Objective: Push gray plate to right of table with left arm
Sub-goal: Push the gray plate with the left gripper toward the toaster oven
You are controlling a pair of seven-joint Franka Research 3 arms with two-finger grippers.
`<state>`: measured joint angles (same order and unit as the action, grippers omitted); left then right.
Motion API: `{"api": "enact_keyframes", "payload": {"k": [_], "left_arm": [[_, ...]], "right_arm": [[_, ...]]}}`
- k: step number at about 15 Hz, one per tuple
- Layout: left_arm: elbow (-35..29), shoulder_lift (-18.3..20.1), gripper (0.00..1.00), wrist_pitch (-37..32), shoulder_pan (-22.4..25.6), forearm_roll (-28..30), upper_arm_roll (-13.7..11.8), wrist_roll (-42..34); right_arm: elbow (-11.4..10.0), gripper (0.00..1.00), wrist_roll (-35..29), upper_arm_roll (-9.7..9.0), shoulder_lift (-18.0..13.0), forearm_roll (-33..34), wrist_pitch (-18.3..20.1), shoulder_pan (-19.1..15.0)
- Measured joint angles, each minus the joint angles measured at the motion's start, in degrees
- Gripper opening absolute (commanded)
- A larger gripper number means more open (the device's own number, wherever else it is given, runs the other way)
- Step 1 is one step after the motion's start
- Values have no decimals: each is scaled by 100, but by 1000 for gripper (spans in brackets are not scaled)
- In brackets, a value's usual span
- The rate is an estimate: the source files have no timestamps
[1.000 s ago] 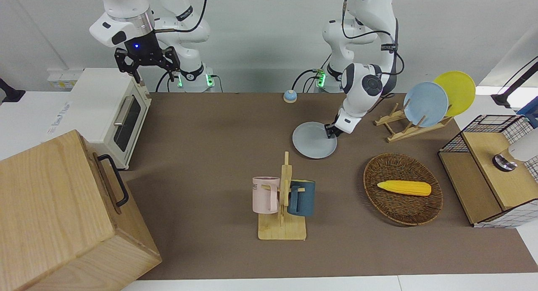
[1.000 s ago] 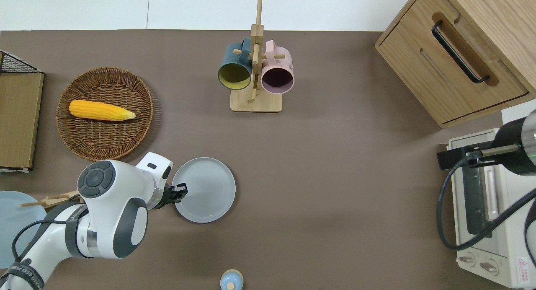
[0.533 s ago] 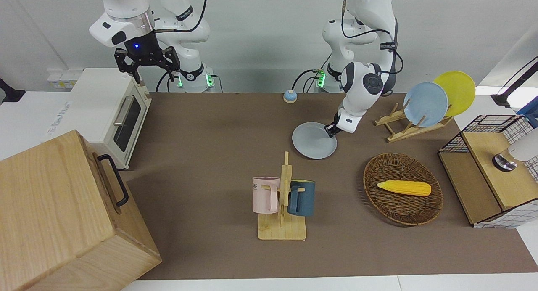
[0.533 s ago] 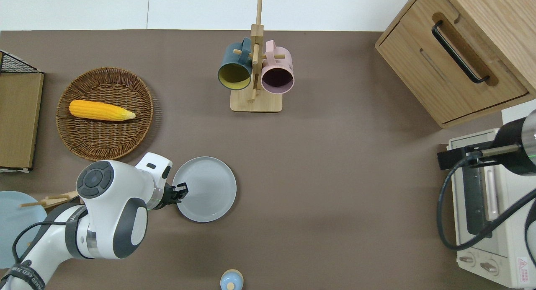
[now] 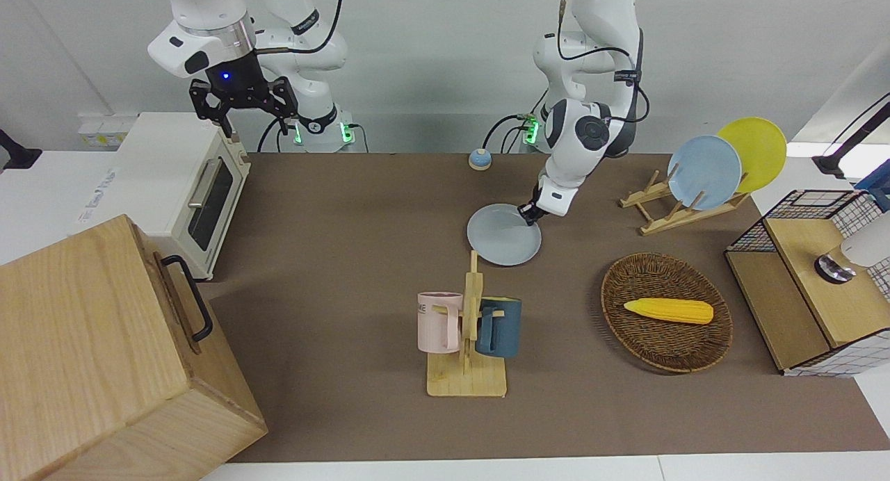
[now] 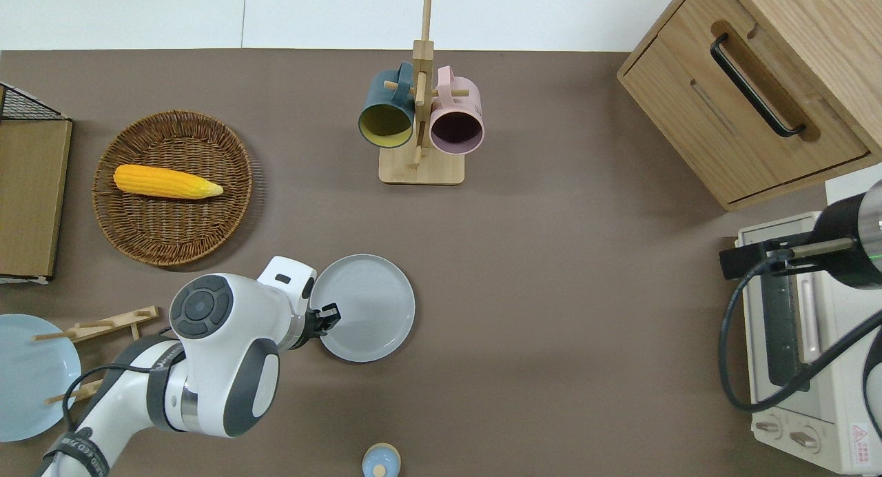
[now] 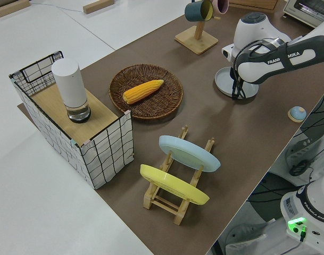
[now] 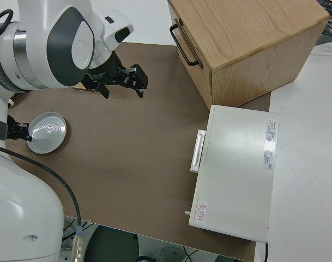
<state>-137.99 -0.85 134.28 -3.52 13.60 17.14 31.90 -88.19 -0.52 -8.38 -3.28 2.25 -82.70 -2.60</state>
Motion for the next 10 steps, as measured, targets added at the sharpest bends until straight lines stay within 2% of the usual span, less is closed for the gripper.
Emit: {"api": "enact_keyframes", "payload": {"k": [6, 10], "left_arm": [[3, -126, 0, 400, 3, 396, 488, 228], [42, -247, 0, 758, 3, 414, 998, 830]], "right_arm": [[0, 996, 0, 0, 0, 0, 0, 0], [0, 996, 0, 0, 0, 0, 0, 0]]}}
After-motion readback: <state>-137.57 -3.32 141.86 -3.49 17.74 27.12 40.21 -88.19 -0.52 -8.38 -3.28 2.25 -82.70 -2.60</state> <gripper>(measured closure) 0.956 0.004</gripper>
